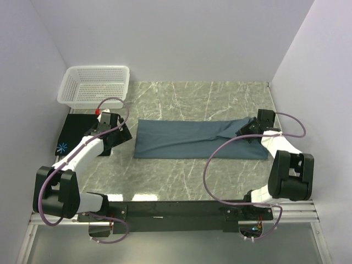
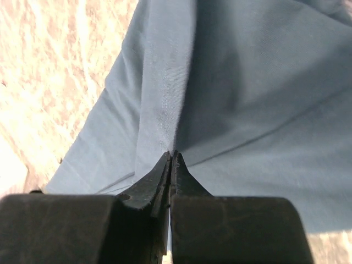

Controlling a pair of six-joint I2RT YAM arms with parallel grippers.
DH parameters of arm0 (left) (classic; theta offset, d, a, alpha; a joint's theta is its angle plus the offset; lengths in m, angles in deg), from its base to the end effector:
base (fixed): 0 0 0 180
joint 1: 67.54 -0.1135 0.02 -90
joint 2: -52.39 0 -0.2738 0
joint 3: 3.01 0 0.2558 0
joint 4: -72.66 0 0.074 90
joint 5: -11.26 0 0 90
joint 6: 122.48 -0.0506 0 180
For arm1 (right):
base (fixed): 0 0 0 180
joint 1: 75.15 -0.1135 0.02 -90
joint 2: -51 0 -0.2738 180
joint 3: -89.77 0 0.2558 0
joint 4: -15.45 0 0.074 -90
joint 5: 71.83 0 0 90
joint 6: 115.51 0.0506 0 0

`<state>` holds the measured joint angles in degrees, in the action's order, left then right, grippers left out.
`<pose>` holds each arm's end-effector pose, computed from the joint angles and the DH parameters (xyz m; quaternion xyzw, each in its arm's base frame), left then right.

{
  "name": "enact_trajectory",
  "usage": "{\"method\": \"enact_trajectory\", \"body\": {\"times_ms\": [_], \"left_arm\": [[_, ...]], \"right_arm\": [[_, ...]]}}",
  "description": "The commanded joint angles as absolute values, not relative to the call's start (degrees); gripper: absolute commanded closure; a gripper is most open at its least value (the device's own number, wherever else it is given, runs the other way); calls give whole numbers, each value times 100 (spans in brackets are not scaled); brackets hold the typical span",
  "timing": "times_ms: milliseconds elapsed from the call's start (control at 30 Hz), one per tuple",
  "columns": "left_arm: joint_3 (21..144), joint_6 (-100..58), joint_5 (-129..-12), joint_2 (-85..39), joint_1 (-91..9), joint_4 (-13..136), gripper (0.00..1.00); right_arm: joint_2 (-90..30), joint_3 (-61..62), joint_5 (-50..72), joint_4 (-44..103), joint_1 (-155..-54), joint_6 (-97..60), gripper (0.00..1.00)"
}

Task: Fold and stack the t-shirts
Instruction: Fold the tshirt

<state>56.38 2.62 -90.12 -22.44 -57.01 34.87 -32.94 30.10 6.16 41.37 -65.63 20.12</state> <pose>0.2662 -0.0393 0.2106 -0.2315 0.9160 -0.0350 0.3258 0.3009 -0.0398 0.1858 0.4013 0.8454 0.1985 0.2914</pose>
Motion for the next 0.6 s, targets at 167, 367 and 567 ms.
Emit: {"method": "enact_trajectory", "body": {"times_ms": [167,367,567], "left_arm": [[5688,163,-8903,-2082,-5708,3616,4],[5714,163,-8911,-2135,-5708,3589,4],[5697,154,-8894,-2162,-5708,3589,4]], "right_arm": [[-2836,3305,1246,4808,-6750,2485,100],[-3038,3455,1062,4755,-6847,2434,77],[-2898,2858,1492,5028,-6760,1565,56]]}}
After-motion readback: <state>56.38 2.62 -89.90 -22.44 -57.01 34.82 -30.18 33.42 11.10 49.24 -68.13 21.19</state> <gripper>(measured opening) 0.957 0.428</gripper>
